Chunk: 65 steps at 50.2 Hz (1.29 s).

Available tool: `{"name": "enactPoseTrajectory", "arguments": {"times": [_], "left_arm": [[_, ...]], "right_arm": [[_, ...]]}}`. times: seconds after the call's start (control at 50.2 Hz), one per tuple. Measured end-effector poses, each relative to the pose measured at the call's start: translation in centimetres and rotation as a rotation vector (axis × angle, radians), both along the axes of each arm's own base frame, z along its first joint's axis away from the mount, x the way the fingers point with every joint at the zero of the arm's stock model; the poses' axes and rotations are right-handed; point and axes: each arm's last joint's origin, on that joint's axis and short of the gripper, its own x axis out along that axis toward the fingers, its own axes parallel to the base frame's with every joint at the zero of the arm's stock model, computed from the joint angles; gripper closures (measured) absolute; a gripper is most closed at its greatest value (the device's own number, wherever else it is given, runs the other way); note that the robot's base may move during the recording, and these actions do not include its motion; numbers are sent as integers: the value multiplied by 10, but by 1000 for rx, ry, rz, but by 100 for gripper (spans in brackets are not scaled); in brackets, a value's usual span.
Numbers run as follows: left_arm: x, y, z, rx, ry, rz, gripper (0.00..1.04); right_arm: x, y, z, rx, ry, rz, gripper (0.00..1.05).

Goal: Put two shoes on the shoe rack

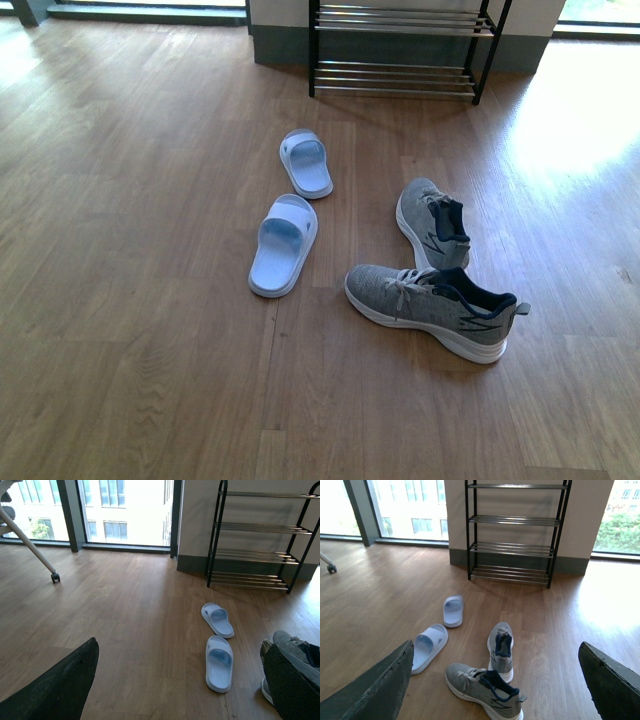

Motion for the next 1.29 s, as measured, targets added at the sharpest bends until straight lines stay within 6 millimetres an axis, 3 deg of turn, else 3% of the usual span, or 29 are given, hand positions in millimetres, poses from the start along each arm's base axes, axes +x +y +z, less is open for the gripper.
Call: {"name": "enactPoseTrajectory", "arguments": {"times": [1.294], "left_arm": [[0, 0, 0, 0, 0, 0, 9]], "right_arm": [[0, 0, 0, 1, 0, 0, 9]]}}
